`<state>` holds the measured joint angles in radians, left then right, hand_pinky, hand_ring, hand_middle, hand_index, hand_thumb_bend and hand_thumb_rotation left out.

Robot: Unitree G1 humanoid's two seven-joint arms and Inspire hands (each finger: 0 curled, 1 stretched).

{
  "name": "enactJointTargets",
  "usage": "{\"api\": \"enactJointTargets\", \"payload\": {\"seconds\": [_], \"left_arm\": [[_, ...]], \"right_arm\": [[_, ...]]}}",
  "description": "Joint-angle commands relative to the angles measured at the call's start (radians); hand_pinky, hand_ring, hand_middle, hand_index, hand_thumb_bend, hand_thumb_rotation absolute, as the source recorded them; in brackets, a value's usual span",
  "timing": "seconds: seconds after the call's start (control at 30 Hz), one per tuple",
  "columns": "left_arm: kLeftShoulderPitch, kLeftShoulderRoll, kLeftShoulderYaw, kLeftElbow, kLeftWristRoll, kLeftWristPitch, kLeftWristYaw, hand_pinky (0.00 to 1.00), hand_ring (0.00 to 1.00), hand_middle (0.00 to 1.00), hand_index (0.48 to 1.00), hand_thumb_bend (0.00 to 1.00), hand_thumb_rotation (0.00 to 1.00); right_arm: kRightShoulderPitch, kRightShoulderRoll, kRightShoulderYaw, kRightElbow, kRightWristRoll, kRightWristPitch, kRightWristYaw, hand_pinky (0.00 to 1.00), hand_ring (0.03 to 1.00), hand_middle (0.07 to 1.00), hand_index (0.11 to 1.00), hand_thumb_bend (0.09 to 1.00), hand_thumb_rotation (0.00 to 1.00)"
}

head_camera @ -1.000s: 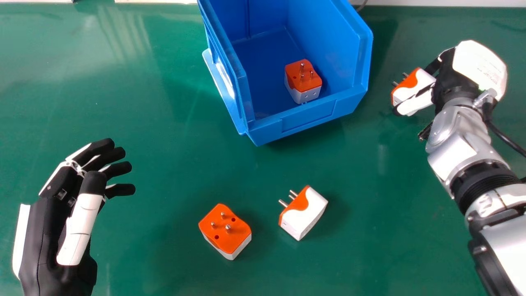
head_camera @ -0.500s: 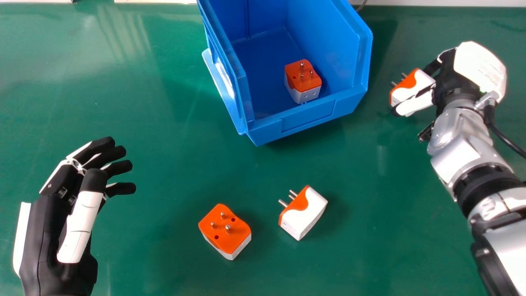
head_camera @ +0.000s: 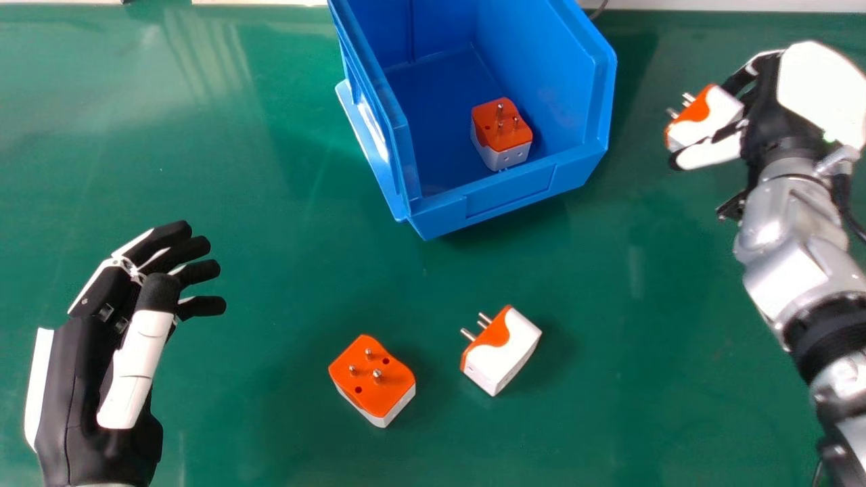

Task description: Pick all objects and put in blue box

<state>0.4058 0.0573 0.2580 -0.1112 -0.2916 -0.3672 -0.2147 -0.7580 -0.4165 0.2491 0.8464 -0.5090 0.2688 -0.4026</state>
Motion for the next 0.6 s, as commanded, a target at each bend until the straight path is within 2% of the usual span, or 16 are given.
{"api": "enactJointTargets", "payload": {"seconds": [0.0, 0.17, 0.27, 0.47, 0.57], "left_arm": [[-0.002, 0.001, 0.002, -0.007, 0.003, -0.016, -0.002, 0.57, 0.69, 0.72, 0.706, 0.98, 0.66], [-0.013, 0.003, 0.005, 0.010, -0.001, -0.025, -0.010, 0.58, 0.69, 0.72, 0.708, 0.98, 0.66], [-0.015, 0.004, 0.007, 0.014, 0.003, -0.027, -0.010, 0.58, 0.70, 0.73, 0.709, 0.98, 0.66], [-0.020, 0.002, 0.008, 0.015, -0.001, -0.025, -0.007, 0.59, 0.70, 0.73, 0.713, 0.98, 0.66], [-0.025, 0.005, 0.007, 0.017, 0.001, -0.024, -0.009, 0.59, 0.70, 0.73, 0.714, 0.98, 0.66]], "right_arm": [[0.025, -0.047, -0.020, -0.105, -0.018, 0.009, 0.007, 0.33, 0.437, 0.494, 0.513, 0.502, 0.00], [0.162, -0.079, -0.064, -0.396, -0.026, 0.109, 0.095, 0.33, 0.434, 0.500, 0.522, 0.498, 0.00], [0.243, -0.089, -0.084, -0.554, -0.037, 0.156, 0.149, 0.32, 0.428, 0.494, 0.527, 0.496, 0.00], [0.451, -0.077, -0.109, -0.899, -0.082, 0.229, 0.218, 0.32, 0.430, 0.507, 0.524, 0.495, 0.00], [0.546, -0.074, -0.100, -1.020, -0.112, 0.200, 0.230, 0.31, 0.431, 0.513, 0.525, 0.494, 0.00]]}}
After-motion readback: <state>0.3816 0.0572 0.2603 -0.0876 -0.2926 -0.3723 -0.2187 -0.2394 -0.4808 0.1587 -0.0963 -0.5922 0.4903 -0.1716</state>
